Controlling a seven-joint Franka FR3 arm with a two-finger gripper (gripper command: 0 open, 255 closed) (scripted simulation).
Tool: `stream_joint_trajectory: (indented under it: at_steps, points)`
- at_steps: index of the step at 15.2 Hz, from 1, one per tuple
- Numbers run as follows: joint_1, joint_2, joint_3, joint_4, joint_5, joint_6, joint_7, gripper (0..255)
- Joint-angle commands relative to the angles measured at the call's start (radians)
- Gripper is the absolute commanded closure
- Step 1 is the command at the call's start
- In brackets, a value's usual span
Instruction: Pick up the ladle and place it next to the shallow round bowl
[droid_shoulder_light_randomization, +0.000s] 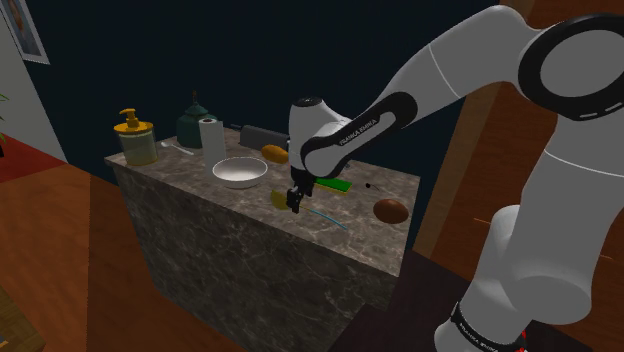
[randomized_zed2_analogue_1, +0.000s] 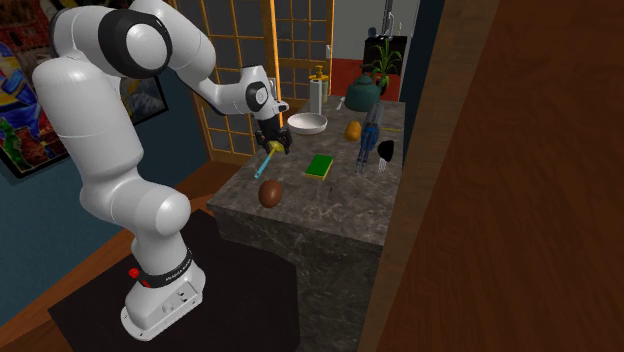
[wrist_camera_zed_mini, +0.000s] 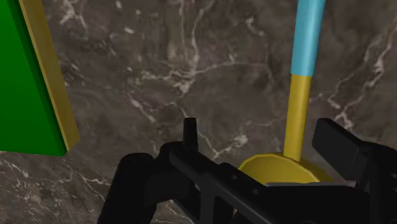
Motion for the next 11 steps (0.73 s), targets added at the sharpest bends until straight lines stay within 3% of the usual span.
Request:
stream_joint_trajectory:
  at_steps: [1,6,11]
  points:
    - [0.000,0.000,0.000,0.000,0.000,0.000,0.000,0]
    - [0.012,-0.085,0.012,0.039,0.012,-0.125,-0.006,0]
    - [0.011,-0.085,0.012,0.039,0.012,-0.125,-0.006,0]
